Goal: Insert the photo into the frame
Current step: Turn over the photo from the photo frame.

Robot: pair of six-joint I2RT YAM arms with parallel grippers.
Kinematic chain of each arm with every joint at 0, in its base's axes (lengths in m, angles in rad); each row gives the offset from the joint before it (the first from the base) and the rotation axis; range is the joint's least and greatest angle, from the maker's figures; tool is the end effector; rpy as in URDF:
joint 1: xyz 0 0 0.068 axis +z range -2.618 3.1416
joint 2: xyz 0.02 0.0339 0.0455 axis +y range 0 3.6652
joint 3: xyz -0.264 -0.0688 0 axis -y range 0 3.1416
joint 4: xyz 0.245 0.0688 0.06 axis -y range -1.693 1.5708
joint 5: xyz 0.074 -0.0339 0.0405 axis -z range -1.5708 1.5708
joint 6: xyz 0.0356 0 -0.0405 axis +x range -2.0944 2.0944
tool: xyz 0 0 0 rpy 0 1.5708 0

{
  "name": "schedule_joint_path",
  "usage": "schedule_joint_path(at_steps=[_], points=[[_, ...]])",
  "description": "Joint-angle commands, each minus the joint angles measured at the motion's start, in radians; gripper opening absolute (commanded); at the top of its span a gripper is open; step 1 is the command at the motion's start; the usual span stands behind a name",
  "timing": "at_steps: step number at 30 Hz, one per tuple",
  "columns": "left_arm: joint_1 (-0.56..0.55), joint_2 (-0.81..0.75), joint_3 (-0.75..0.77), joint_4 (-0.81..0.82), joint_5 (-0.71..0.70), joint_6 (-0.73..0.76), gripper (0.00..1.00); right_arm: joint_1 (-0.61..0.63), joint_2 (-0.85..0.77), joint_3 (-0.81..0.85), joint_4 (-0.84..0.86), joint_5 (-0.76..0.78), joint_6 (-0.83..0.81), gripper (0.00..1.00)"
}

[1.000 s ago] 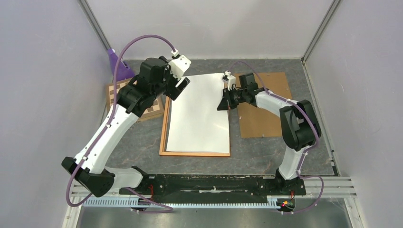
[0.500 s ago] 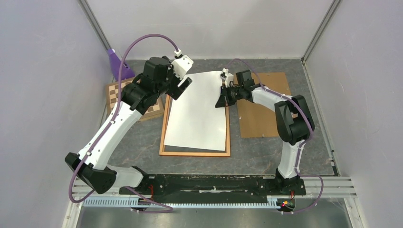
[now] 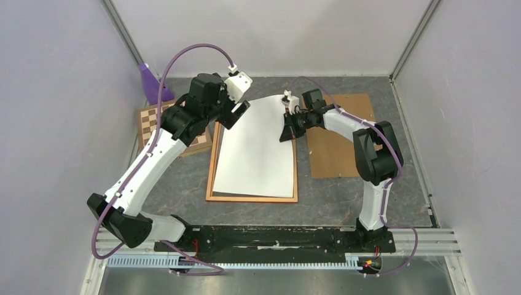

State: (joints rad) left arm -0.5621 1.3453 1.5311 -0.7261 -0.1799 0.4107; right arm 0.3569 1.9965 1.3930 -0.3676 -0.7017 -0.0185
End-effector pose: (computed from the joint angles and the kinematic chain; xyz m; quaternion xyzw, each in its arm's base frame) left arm 0.2438 -0.1461 0.4190 0.3660 0.7868 0.0408 0.4953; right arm 0.3873 0.1689 0.1808 -0.2672 0.8625 0.3704 0.2181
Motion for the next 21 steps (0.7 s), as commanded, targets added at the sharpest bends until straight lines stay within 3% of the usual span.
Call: schedule_joint_path(at_steps=[1, 21], points=[[0.005, 0.004, 0.004, 0.039, 0.014, 0.023, 0.89, 0.011, 0.017, 0.043, -0.019, -0.005, -0.031, 0.00], [0.005, 0.003, -0.002, 0.038, 0.016, 0.039, 0.89, 0.032, 0.061, 0.080, 0.004, 0.009, 0.017, 0.07]])
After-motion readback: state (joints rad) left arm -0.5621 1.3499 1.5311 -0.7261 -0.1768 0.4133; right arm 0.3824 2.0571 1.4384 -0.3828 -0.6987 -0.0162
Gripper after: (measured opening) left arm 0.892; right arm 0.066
